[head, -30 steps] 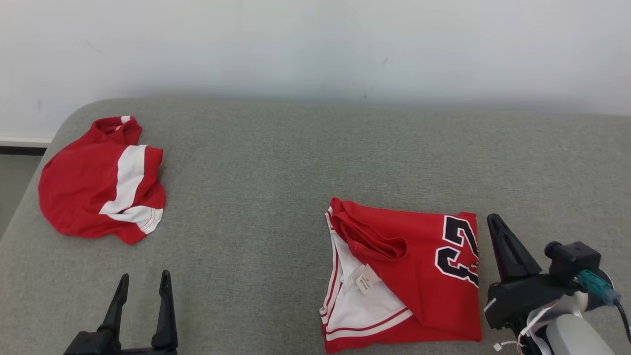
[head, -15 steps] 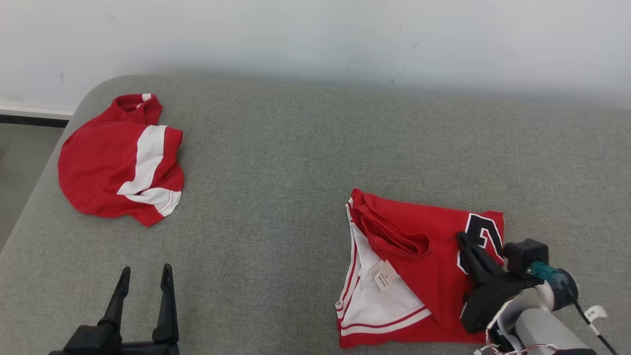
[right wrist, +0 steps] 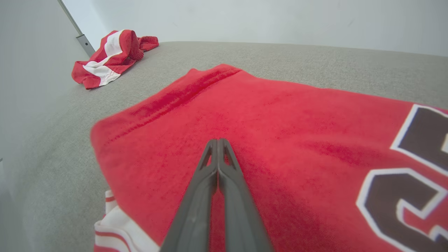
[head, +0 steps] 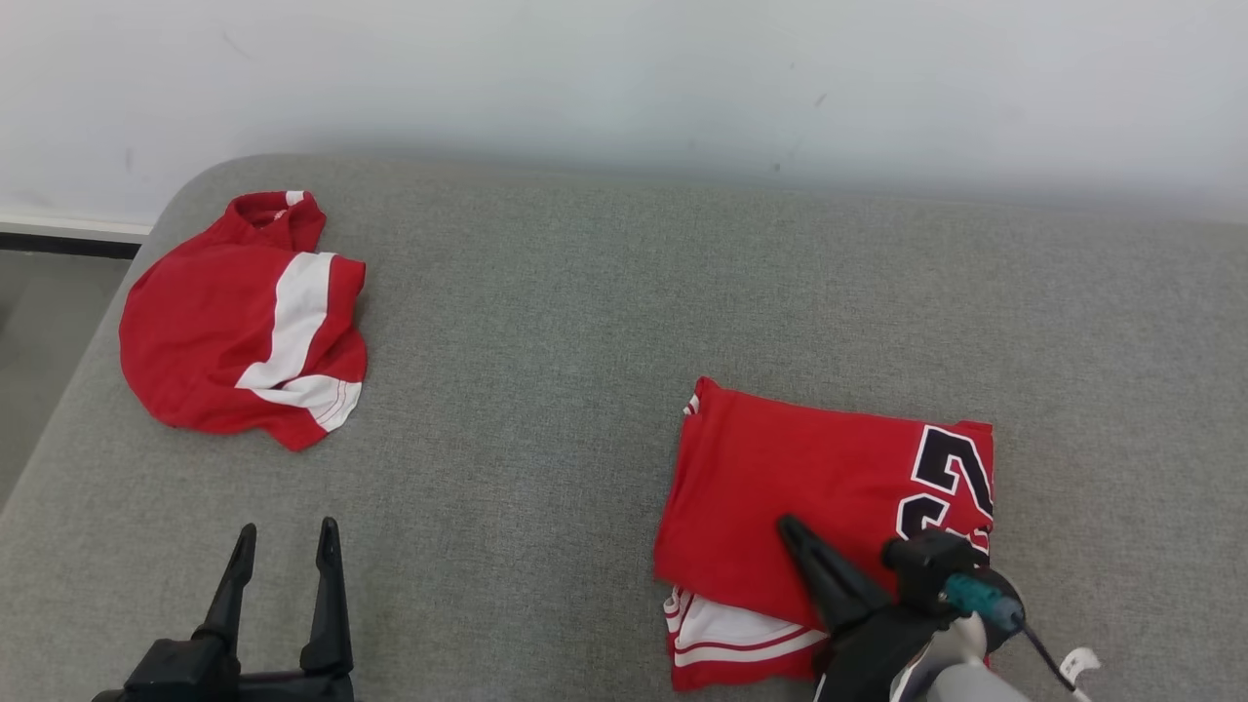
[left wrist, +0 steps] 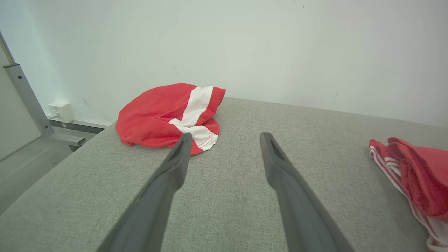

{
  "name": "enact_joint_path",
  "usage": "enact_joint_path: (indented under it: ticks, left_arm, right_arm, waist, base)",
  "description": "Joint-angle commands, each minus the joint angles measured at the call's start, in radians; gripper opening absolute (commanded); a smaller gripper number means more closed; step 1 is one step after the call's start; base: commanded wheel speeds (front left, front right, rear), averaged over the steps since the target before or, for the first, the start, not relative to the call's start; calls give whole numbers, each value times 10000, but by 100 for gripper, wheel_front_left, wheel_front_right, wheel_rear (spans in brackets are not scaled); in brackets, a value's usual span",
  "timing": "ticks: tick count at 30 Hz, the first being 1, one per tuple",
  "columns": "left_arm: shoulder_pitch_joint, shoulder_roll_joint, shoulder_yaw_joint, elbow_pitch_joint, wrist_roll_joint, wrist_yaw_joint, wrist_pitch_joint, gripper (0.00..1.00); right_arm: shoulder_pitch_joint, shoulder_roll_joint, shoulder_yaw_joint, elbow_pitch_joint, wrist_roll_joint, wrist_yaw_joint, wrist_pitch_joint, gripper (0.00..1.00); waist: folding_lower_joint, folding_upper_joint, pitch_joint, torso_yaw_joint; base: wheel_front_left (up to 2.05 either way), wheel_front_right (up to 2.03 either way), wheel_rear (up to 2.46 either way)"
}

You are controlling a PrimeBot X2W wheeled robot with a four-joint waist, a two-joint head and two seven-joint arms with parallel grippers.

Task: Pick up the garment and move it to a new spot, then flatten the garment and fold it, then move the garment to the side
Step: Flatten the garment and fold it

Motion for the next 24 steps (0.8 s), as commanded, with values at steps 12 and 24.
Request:
enact_joint_path:
  ticks: [12,24]
  left_arm:
    - [227,-47,-22,27,14,17,-31,100]
    - [479,16,-35,-19,146,17,-31,100]
  right_arm:
    - [740,120,664,-1253,350,-25,-5,0]
    - [1806,194,-2801,-2971,-905,-25,-6,0]
  waist:
    - [-1,-1,-198,-130]
    - [-1,-1,-675,-862]
  base:
    - [0,0,0]
    - [0,0,0]
